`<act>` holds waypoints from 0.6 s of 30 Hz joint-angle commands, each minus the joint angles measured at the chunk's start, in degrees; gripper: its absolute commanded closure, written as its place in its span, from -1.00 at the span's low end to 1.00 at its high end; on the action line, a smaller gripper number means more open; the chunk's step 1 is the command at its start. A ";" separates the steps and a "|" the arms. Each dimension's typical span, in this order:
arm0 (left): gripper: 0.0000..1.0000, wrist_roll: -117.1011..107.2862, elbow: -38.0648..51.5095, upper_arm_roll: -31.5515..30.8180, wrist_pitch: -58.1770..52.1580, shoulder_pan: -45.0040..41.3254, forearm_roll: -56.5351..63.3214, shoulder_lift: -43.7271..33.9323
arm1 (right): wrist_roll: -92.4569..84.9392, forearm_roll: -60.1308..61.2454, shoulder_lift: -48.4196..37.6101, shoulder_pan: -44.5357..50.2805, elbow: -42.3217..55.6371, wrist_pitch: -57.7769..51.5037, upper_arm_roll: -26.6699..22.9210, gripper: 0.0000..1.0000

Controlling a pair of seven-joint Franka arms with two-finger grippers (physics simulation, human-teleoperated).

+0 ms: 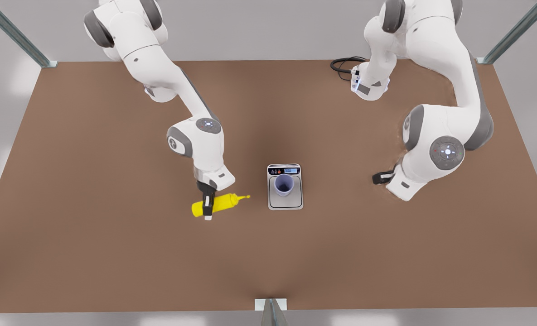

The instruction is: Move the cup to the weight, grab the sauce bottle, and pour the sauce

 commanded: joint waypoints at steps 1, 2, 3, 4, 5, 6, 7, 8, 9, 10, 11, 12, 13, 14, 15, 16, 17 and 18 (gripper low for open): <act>-1.00 5.49 -0.18 2.85 -0.83 -0.05 -1.66 -0.84 | 0.00 -0.38 1.12 1.14 1.90 -2.42 0.00 -0.16; -1.00 8.07 -0.27 5.59 -0.92 0.04 -2.28 -0.58 | -0.09 -1.43 2.09 2.72 3.93 -4.53 -0.09 -0.16; -1.00 8.96 -0.97 7.00 -1.10 -0.05 -2.28 -0.84 | -0.18 -2.23 4.64 4.83 9.38 -8.14 0.09 -0.16; -1.00 9.22 -0.88 7.53 -0.74 0.04 -2.28 -0.93 | 0.00 -2.23 6.84 7.21 12.19 -8.59 0.09 -0.16; -1.00 9.13 -0.80 7.79 -1.27 -0.05 -2.45 -1.11 | 0.00 -2.05 9.39 9.14 15.62 -8.59 0.09 -0.17; -1.00 8.96 -1.41 2.54 -1.10 6.16 -2.54 -4.53 | -0.09 -2.66 11.06 10.81 17.74 -8.59 0.00 -0.17; -1.00 8.52 -1.94 -11.53 -1.10 18.92 -1.66 -6.55 | -0.26 -5.12 11.24 11.78 17.83 -8.59 0.09 -0.17; -1.00 8.70 -4.66 -14.18 0.22 21.13 -1.31 -9.27 | -0.27 -8.37 11.15 12.22 17.83 -8.59 0.09 -0.17; -1.00 7.82 -6.69 -20.93 1.28 25.33 3.17 -11.12 | -0.44 -11.54 10.97 12.57 17.47 -8.76 0.09 -0.17; -1.00 5.62 -6.60 -29.56 0.93 33.17 3.44 -11.74 | -0.53 -11.54 10.71 12.48 17.56 -9.47 0.00 -0.17; -1.00 6.32 -6.69 -29.56 0.93 33.79 3.44 -11.83 | -2.02 -11.98 10.71 11.96 17.47 -9.47 -0.17 -0.17; -1.00 6.59 -6.69 -29.74 0.93 34.58 3.44 -11.65 | -4.92 -11.98 10.53 11.69 17.65 -9.47 -0.35 -0.17; -1.00 6.85 -6.69 -29.56 0.75 34.49 3.44 -11.48 | -6.42 -12.86 10.53 11.69 17.47 -9.64 -0.35 -0.17; -1.00 6.94 -6.77 -29.39 0.93 34.49 3.44 -11.48 | -6.33 -13.04 10.71 11.96 17.47 -9.73 -0.35 -0.17; -1.00 7.29 -7.04 -29.39 0.57 34.40 3.87 -12.18 | -6.68 -13.48 10.71 12.31 17.56 -9.82 -0.35 -0.17; -1.00 7.11 -9.76 -29.39 2.15 33.79 5.45 -13.50 | -6.86 -14.18 10.62 12.40 17.65 -10.70 -0.26 -0.17; -1.00 7.11 -9.59 -29.39 2.42 33.17 6.51 -13.32 | -7.29 -14.27 10.71 12.40 17.74 -10.70 -0.26 -0.17; -1.00 7.03 -9.50 -28.95 2.42 33.09 6.42 -13.15 | -7.65 -14.88 10.71 12.48 17.65 -10.78 -0.26 -0.17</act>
